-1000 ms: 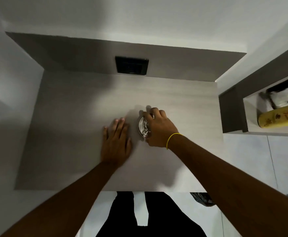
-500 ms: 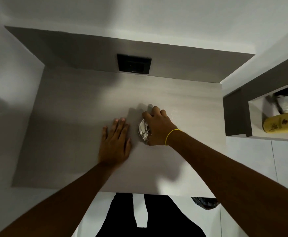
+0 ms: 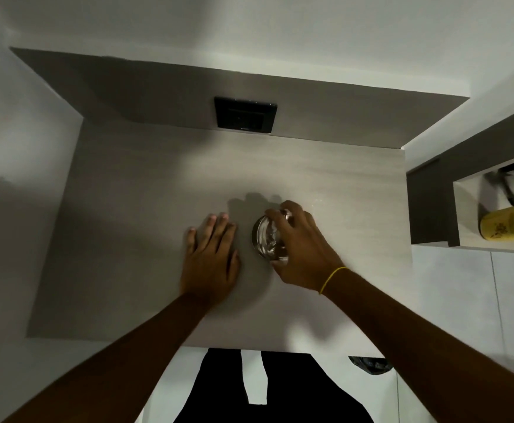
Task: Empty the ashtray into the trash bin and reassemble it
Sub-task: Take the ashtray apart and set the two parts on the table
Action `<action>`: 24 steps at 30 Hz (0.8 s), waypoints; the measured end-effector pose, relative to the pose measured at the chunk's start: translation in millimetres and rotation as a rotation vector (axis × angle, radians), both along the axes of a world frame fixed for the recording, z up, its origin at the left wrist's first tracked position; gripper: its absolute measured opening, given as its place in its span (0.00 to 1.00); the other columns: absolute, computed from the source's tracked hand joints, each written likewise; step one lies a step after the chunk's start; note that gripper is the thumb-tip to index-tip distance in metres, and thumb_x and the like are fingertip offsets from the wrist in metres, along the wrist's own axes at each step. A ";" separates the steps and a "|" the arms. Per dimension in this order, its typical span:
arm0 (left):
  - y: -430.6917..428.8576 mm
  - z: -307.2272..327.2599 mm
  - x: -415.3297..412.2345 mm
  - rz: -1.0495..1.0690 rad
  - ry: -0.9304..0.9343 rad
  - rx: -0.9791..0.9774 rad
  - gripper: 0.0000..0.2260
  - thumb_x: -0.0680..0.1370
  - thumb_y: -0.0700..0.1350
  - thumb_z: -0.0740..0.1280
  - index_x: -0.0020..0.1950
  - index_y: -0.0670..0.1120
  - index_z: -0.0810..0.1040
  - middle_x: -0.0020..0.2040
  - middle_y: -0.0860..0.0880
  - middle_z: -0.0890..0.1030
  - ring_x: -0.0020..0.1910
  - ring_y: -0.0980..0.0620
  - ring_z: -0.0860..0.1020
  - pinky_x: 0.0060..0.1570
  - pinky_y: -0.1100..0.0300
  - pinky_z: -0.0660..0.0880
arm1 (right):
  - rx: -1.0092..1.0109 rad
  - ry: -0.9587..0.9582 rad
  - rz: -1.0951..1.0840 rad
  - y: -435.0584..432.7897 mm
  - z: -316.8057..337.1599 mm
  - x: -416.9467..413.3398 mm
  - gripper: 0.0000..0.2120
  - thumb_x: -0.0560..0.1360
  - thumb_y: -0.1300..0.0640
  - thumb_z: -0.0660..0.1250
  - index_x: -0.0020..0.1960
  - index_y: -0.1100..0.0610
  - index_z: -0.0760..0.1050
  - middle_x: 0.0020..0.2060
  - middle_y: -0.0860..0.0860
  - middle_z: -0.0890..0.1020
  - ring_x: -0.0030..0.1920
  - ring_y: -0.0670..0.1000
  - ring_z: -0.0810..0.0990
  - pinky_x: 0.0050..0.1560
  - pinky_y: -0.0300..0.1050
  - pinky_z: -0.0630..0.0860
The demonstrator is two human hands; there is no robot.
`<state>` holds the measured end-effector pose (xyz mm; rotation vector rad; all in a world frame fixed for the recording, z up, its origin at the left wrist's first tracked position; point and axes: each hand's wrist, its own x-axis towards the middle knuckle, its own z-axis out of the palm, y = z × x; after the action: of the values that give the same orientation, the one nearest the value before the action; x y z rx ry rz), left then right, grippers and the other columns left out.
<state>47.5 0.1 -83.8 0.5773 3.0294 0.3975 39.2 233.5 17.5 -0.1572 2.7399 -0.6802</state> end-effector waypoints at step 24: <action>16.8 -1.2 0.9 -0.136 -0.107 0.145 0.26 0.85 0.50 0.60 0.83 0.45 0.68 0.86 0.45 0.66 0.87 0.44 0.59 0.81 0.32 0.59 | -0.051 0.162 -0.599 27.2 -24.2 51.6 0.21 0.78 0.54 0.68 0.69 0.58 0.74 0.63 0.58 0.76 0.59 0.61 0.79 0.53 0.59 0.81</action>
<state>48.4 16.9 -85.0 0.7394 2.8558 0.6228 90.8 260.7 -6.8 0.6495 2.9319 -0.9159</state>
